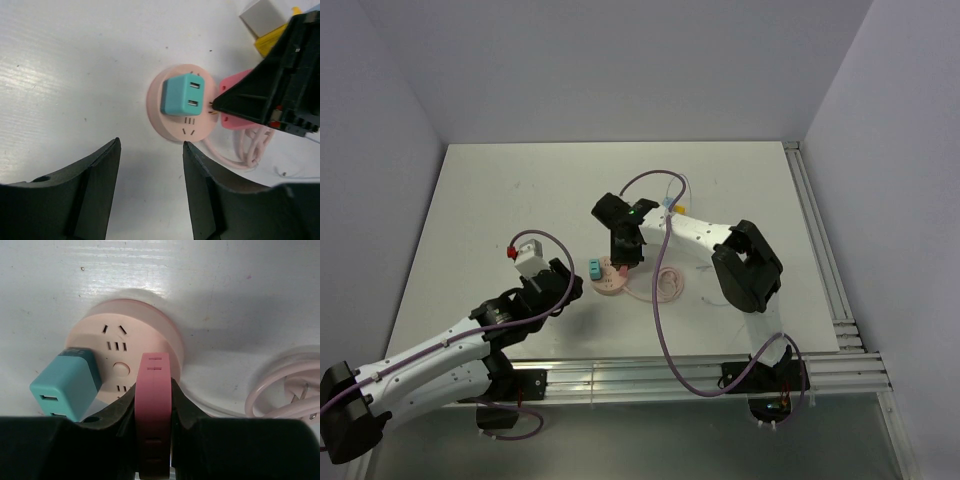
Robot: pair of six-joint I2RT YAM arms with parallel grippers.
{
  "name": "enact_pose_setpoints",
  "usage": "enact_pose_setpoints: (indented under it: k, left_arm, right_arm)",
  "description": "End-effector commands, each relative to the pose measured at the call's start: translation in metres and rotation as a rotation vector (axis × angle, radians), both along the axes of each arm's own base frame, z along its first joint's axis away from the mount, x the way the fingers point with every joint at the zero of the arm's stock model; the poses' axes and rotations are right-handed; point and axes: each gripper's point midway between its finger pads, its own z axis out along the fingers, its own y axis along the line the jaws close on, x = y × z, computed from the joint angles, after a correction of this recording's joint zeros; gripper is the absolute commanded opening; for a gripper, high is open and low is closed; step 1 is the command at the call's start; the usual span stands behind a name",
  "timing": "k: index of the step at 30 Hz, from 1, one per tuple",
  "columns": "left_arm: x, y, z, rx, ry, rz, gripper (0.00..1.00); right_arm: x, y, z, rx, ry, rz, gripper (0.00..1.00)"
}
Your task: Insert the plug
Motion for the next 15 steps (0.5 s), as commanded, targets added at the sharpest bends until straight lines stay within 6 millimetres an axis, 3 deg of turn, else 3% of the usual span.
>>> enact_pose_setpoints:
  k: [1,10,15]
  left_arm:
    - [0.003,-0.001,-0.010,-0.043,0.030,0.035,0.57]
    - [0.003,-0.006,-0.021,-0.068,0.060,0.031,0.56]
    - [0.004,-0.008,-0.024,-0.068,0.069,0.020,0.55]
  right_arm:
    - [0.005,-0.052,-0.058,-0.260,-0.026,-0.025,0.00]
    - [-0.007,-0.051,-0.073,-0.242,0.008,-0.040,0.00]
    - [-0.003,-0.048,-0.058,-0.191,-0.050,-0.050,0.00]
